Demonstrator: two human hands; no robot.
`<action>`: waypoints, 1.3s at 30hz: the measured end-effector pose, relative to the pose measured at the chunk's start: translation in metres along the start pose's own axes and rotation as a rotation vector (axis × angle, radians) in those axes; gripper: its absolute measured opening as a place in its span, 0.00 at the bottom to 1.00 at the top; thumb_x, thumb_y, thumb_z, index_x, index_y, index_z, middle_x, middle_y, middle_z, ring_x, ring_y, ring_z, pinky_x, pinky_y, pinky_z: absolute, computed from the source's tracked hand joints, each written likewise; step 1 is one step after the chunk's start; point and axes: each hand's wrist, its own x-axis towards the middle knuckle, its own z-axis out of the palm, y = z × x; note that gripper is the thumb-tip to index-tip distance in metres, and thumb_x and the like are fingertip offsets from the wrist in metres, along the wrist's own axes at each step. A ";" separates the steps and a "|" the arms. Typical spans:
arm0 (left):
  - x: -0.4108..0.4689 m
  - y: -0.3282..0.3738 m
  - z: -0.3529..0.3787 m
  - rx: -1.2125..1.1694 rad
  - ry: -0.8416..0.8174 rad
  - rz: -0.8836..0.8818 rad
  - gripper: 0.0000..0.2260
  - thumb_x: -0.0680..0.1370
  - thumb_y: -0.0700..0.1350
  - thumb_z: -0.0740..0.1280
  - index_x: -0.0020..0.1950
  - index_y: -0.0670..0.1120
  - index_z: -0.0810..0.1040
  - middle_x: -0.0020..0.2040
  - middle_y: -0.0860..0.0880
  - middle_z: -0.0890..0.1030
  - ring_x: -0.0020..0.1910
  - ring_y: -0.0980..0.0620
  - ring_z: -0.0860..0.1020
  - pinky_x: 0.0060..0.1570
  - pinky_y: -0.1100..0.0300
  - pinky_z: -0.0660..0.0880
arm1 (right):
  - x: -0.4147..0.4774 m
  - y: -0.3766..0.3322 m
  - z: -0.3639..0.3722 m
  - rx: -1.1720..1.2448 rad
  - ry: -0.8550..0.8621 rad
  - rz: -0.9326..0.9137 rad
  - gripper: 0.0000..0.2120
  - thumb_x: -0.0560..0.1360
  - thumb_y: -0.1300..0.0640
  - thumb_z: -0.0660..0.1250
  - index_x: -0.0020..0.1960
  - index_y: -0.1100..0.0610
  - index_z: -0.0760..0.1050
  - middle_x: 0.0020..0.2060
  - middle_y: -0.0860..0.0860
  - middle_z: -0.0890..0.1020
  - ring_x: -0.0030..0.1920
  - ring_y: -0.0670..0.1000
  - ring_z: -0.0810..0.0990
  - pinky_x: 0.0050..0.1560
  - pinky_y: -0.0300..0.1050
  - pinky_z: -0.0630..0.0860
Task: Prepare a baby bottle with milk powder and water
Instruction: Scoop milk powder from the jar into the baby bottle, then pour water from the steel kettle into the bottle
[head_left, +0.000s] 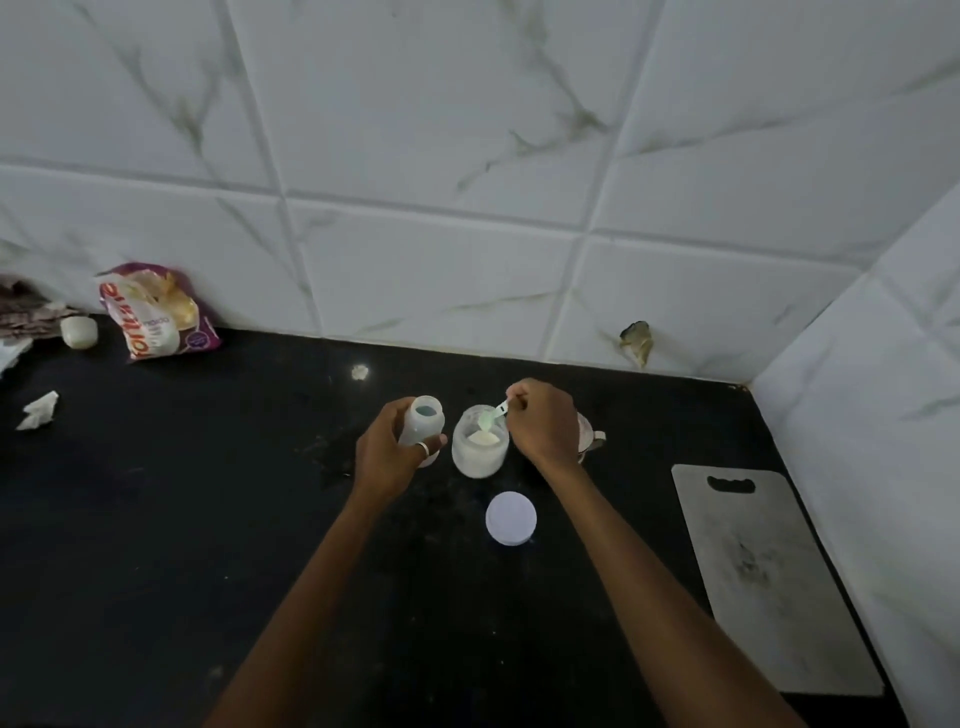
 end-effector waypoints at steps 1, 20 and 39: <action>-0.001 -0.003 0.001 0.006 0.002 -0.005 0.25 0.70 0.42 0.82 0.65 0.48 0.79 0.54 0.52 0.83 0.52 0.55 0.80 0.42 0.79 0.71 | 0.000 0.000 0.006 -0.048 -0.028 -0.024 0.11 0.77 0.64 0.63 0.49 0.57 0.84 0.48 0.51 0.87 0.52 0.52 0.83 0.47 0.45 0.76; -0.006 -0.018 -0.005 -0.050 0.066 0.001 0.25 0.71 0.44 0.82 0.64 0.52 0.78 0.55 0.58 0.81 0.57 0.53 0.80 0.56 0.62 0.77 | 0.026 0.056 0.012 0.138 0.084 -0.021 0.08 0.81 0.58 0.67 0.50 0.60 0.84 0.45 0.52 0.86 0.46 0.48 0.82 0.49 0.43 0.77; -0.009 0.030 0.043 -0.107 -0.005 0.126 0.25 0.70 0.42 0.82 0.66 0.50 0.79 0.58 0.56 0.84 0.58 0.57 0.83 0.59 0.59 0.78 | 0.026 0.170 0.002 0.483 -0.039 0.395 0.18 0.82 0.43 0.66 0.43 0.57 0.77 0.38 0.51 0.80 0.38 0.47 0.78 0.37 0.40 0.71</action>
